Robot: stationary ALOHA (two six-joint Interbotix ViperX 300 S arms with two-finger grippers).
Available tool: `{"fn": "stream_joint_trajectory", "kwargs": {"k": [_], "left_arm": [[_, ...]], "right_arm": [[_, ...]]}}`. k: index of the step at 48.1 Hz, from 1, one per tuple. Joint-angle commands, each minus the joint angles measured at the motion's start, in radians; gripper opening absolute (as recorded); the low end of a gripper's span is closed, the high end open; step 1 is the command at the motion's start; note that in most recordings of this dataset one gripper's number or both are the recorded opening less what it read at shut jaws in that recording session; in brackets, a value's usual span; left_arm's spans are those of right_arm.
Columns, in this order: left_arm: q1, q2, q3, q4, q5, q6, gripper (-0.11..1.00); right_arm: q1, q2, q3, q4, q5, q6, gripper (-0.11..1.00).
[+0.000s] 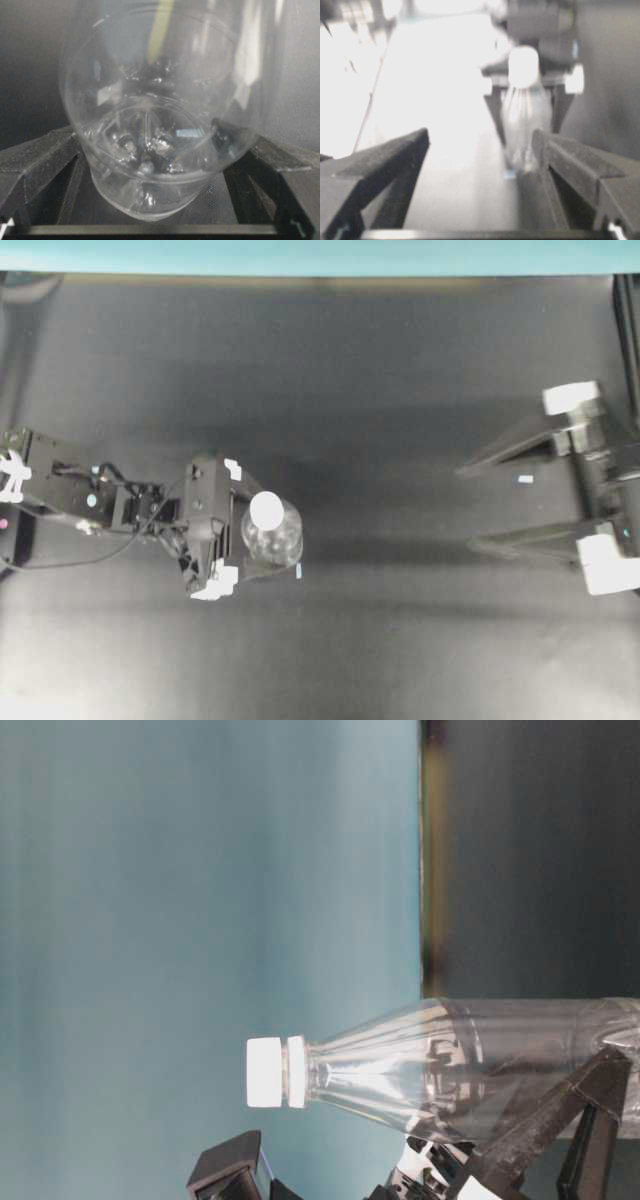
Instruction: Open the bottle cap by holding the bottle with the left arm and twisting the cap with the right arm.
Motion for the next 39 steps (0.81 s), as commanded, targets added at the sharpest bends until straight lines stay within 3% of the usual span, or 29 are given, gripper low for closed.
{"fn": "stream_joint_trajectory", "kwargs": {"k": [1, 15, 39], "left_arm": [[0.005, -0.009, -0.012, 0.002, -0.003, 0.000, 0.99], [0.008, -0.008, -0.014, 0.002, 0.002, 0.002, 0.99], [0.009, -0.008, -0.012, 0.002, 0.003, 0.000, 0.99]], "right_arm": [[-0.003, -0.028, 0.035, 0.002, -0.021, 0.009, 0.79], [-0.003, -0.103, 0.112, 0.002, -0.026, 0.011, 0.79], [-0.003, -0.124, 0.141, 0.000, -0.023, 0.011, 0.79]]}}
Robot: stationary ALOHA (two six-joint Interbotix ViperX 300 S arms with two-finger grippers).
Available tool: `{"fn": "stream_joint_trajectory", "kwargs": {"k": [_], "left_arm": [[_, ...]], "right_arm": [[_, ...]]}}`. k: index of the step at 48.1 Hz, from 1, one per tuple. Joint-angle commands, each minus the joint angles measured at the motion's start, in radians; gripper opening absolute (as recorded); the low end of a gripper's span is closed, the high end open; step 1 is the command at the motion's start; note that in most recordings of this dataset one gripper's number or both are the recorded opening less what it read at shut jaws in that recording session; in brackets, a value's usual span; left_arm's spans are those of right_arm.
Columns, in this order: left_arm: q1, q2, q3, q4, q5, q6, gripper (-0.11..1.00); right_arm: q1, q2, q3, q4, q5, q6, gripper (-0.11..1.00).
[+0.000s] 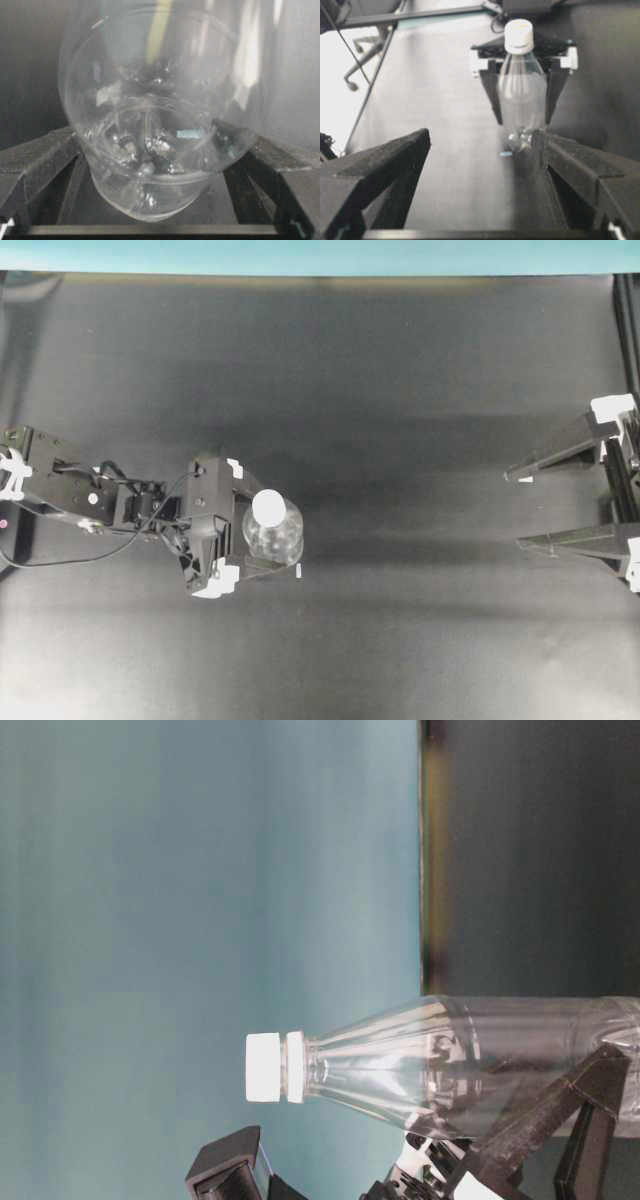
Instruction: Open the bottle cap by holding the bottle with the left arm and twisting the cap with the right arm.
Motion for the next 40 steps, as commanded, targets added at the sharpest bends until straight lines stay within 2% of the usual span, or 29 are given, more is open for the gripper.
{"fn": "stream_joint_trajectory", "kwargs": {"k": [1, 14, 40], "left_arm": [[0.003, -0.008, -0.006, 0.002, 0.000, 0.002, 0.99], [0.003, -0.008, -0.005, 0.002, 0.003, -0.002, 0.99], [0.003, -0.006, -0.008, 0.002, 0.003, -0.002, 0.99]], "right_arm": [[-0.003, 0.005, -0.002, 0.002, -0.003, 0.011, 0.79], [-0.003, -0.005, 0.040, 0.002, -0.014, 0.037, 0.79], [-0.003, -0.035, 0.052, 0.002, -0.008, 0.037, 0.79]]}}
